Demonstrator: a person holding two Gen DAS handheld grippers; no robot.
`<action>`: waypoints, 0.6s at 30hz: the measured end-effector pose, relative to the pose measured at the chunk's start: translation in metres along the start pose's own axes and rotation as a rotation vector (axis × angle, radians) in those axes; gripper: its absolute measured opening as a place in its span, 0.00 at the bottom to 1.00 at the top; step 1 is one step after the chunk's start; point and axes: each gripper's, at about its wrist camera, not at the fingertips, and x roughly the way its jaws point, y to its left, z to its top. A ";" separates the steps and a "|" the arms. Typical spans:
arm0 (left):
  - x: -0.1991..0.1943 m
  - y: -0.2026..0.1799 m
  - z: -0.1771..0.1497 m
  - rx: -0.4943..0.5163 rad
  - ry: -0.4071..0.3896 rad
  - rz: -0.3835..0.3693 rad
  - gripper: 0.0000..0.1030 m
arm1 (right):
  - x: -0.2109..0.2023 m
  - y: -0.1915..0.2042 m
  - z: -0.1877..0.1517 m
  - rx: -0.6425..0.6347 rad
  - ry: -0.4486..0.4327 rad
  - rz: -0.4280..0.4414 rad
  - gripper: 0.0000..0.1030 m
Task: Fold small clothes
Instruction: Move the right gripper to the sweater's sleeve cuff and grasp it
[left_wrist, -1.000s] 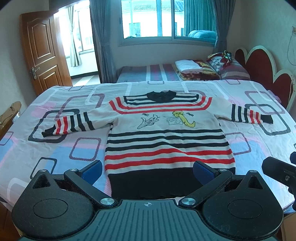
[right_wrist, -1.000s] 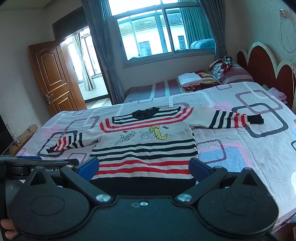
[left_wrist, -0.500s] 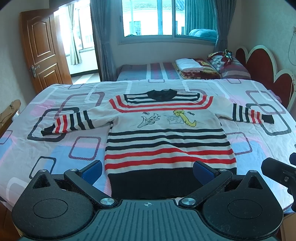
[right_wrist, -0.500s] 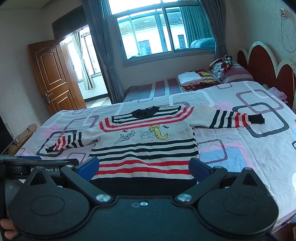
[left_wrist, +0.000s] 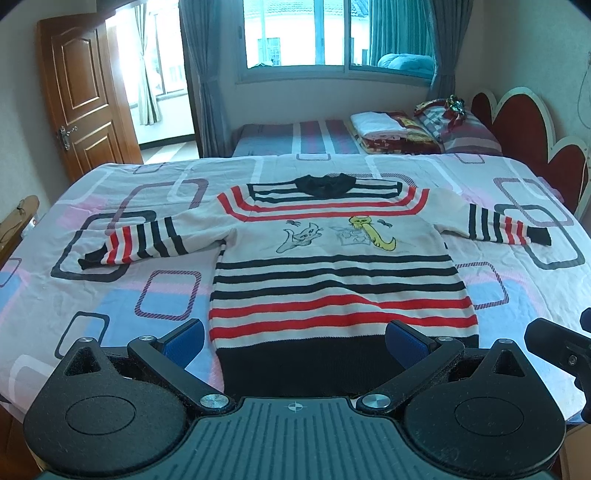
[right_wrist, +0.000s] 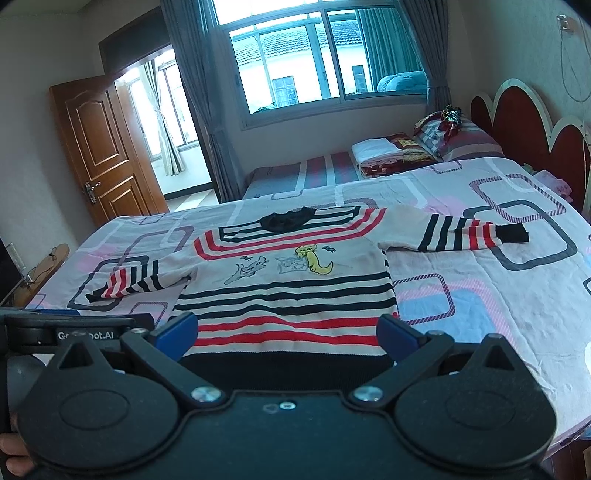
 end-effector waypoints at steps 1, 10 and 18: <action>0.003 0.000 0.001 0.001 0.001 -0.001 1.00 | 0.016 0.000 -0.009 -0.027 0.002 -0.022 0.99; 0.067 0.015 0.032 0.005 0.023 -0.014 1.00 | 0.057 -0.004 0.007 0.160 -0.118 0.029 0.99; 0.134 0.034 0.069 0.002 0.031 -0.007 1.00 | 0.122 -0.020 -0.003 0.170 0.169 -0.202 0.99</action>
